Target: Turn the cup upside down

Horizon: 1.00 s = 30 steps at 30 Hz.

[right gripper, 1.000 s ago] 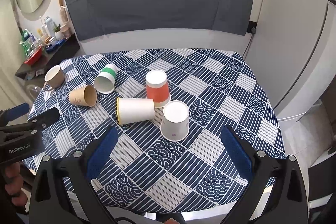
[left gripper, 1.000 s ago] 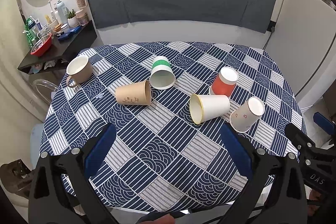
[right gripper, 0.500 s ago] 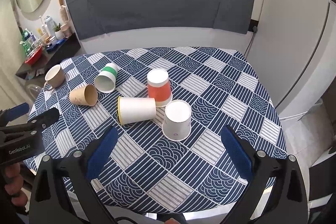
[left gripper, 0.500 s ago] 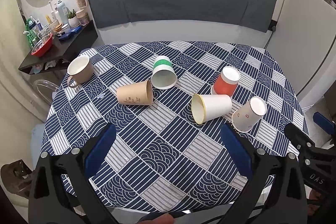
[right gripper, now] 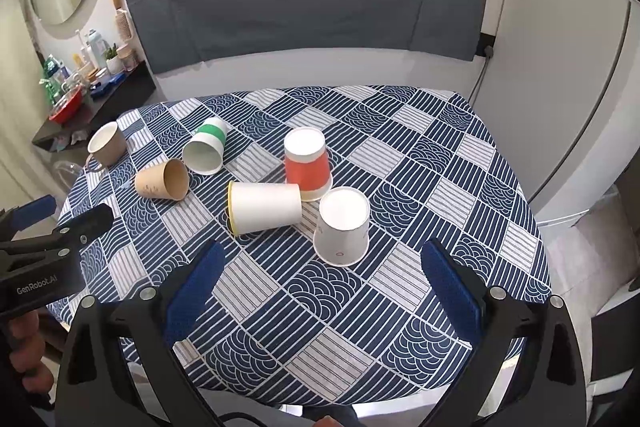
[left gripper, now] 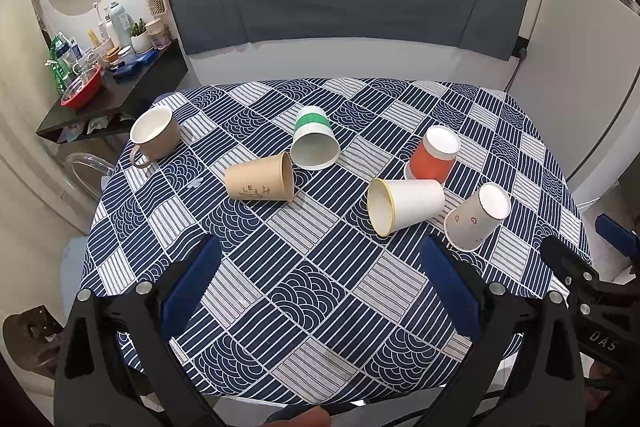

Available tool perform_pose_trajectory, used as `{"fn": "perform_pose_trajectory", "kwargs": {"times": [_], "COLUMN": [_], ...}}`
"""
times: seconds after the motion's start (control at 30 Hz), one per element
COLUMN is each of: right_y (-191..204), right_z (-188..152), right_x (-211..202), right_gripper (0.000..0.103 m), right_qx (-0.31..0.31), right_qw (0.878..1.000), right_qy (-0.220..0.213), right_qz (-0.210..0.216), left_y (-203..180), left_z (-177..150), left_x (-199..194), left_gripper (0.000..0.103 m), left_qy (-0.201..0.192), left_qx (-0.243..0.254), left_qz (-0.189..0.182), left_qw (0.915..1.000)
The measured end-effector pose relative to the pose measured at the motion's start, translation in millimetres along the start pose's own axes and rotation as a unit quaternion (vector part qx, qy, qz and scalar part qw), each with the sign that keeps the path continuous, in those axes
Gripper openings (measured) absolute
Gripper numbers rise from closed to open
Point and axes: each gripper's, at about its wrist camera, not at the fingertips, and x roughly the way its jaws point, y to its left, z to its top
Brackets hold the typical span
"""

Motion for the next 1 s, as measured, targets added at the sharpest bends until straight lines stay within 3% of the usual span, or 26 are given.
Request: {"fn": "perform_pose_trajectory", "kwargs": {"times": [1.0], "right_y": [2.1], "right_z": [0.5], "right_x": [-1.7], "right_gripper": [0.095], "right_qx": [-0.006], "right_qw": [1.0], "right_qy": [-0.003], "right_qz": [0.002], "left_y": [0.2], "left_z": [-1.1], "left_x": [-2.7], "left_gripper": [0.097], "left_qy": [0.001], "left_qx": [-0.002], "left_qz": [0.0], "left_qw": [1.0]}}
